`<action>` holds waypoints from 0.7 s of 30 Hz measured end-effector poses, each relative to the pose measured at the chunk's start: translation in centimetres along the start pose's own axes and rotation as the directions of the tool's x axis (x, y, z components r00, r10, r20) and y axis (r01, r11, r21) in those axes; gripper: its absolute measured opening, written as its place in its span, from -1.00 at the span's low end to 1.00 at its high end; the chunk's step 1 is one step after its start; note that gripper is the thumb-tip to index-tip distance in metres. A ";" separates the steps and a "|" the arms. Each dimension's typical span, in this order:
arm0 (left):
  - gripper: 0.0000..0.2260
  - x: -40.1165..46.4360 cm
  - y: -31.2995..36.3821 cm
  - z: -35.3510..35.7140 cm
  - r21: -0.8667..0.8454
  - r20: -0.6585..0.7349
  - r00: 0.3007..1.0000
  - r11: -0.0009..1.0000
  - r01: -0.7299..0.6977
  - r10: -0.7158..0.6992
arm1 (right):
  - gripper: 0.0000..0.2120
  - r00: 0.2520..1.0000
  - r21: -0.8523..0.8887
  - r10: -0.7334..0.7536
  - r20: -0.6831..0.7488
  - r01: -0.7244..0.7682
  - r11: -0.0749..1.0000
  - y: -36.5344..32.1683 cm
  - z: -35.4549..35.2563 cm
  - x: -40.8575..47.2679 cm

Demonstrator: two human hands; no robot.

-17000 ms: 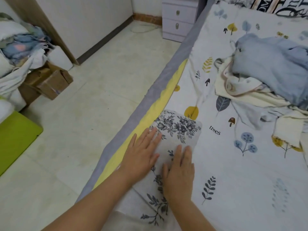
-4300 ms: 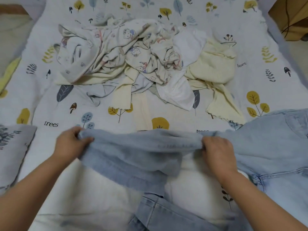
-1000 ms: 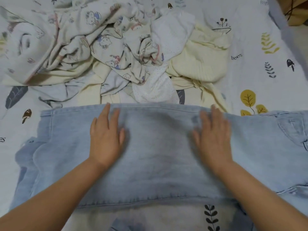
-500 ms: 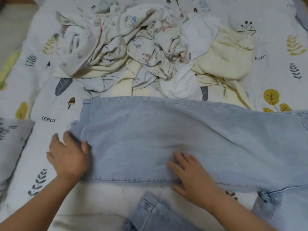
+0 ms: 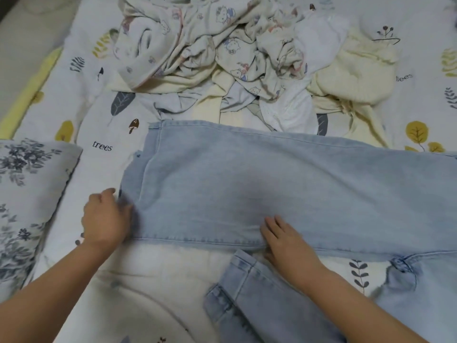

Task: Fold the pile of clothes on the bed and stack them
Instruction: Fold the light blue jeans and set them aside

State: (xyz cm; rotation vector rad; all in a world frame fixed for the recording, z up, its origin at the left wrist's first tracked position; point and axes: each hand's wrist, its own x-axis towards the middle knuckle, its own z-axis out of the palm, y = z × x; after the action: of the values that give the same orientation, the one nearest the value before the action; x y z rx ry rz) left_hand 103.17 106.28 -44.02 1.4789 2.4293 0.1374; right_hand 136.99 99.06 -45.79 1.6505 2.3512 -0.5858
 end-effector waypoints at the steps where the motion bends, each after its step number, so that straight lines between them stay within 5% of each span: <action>1: -0.62 -0.7 0.9 -0.2 0.007 -0.036 0.990 0.990 -0.138 0.138 | -0.44 0.999 0.036 0.012 0.051 -0.014 0.999 -0.2 -0.4 -0.4; 5: -0.73 -6.4 5.7 -0.5 -0.127 0.044 0.737 0.736 -0.665 0.674 | -0.50 0.988 0.156 0.102 -0.117 -0.084 0.984 -0.9 -1.5 -2.6; 8: -0.70 -11.3 8.2 0.6 -0.223 0.190 0.352 0.390 -0.893 0.916 | -0.49 0.989 0.108 0.131 -0.071 -0.123 0.987 -1.0 -1.7 -4.8; 10: -0.47 -13.6 9.7 1.7 -0.203 0.378 0.135 0.224 -0.953 0.916 | -0.46 0.980 0.087 0.189 0.059 -0.194 0.977 0.0 -1.2 -7.0; 13: -0.25 -14.7 10.8 2.8 -0.050 0.619 0.070 0.128 -0.990 0.782 | -0.40 0.949 0.058 0.264 0.173 -0.277 0.959 1.1 -1.0 -9.5; 17: -0.41 -15.4 10.5 3.4 -0.001 0.638 0.009 0.012 -1.000 0.770 | -0.30 0.905 -0.015 0.305 0.296 -0.315 0.949 3.0 -1.1 -12.8; 19: -0.57 -15.9 10.5 3.4 -0.047 0.558 0.026 0.063 -0.997 0.829 | -0.31 0.889 -0.034 0.309 0.338 -0.317 0.948 3.8 -0.8 -13.9; 21: -0.68 -16.7 10.6 3.1 -0.118 0.519 0.124 0.215 -0.969 0.845 | -0.45 0.891 -0.048 0.279 0.357 -0.281 0.959 4.5 -0.3 -14.8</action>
State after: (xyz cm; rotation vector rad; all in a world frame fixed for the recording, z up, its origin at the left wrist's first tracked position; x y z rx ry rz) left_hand 120.32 96.32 -41.22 2.5618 0.7683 -0.2968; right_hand 146.41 87.88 -40.66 1.6747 1.8152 -0.7605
